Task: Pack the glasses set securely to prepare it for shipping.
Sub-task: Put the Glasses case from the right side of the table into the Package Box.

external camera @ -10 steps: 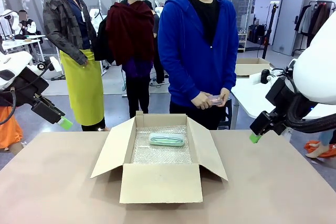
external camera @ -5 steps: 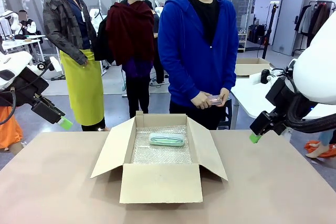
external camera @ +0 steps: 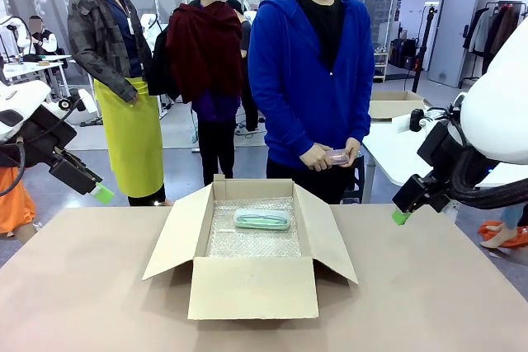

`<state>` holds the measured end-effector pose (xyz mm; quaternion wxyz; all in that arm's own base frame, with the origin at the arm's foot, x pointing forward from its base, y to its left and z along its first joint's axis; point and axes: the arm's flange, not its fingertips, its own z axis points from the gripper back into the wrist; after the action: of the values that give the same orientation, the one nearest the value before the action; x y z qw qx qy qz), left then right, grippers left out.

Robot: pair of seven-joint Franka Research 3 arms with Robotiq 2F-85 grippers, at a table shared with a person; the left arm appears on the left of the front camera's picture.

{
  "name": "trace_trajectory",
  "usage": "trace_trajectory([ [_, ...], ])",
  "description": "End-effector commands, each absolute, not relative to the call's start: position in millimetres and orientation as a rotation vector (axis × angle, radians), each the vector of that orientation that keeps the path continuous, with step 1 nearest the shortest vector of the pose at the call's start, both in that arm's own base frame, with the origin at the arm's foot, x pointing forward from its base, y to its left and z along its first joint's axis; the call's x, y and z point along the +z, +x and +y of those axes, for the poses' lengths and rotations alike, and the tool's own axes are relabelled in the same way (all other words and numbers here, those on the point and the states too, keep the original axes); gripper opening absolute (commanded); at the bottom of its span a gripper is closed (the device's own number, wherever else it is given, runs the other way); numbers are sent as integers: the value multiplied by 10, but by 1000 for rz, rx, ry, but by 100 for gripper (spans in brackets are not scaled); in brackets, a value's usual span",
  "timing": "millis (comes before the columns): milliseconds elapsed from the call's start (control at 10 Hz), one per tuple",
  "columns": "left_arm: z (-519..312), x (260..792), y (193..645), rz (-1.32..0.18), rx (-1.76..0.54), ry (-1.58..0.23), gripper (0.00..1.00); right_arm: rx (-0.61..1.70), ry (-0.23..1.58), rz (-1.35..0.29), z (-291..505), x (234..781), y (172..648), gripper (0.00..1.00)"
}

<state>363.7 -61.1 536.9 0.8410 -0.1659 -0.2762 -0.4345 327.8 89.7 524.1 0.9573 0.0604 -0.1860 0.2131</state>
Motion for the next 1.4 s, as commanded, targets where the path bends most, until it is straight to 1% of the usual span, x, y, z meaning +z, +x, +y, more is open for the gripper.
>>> trace_trajectory([
  [0, -587, 5383, 3634, -590, -932, -376, 100, 440, 120, -384, 888, 5229, 3295, 100],
  [1300, -587, 5383, 3634, -590, -932, -376, 100, 440, 120, -384, 888, 5229, 3295, 100],
])
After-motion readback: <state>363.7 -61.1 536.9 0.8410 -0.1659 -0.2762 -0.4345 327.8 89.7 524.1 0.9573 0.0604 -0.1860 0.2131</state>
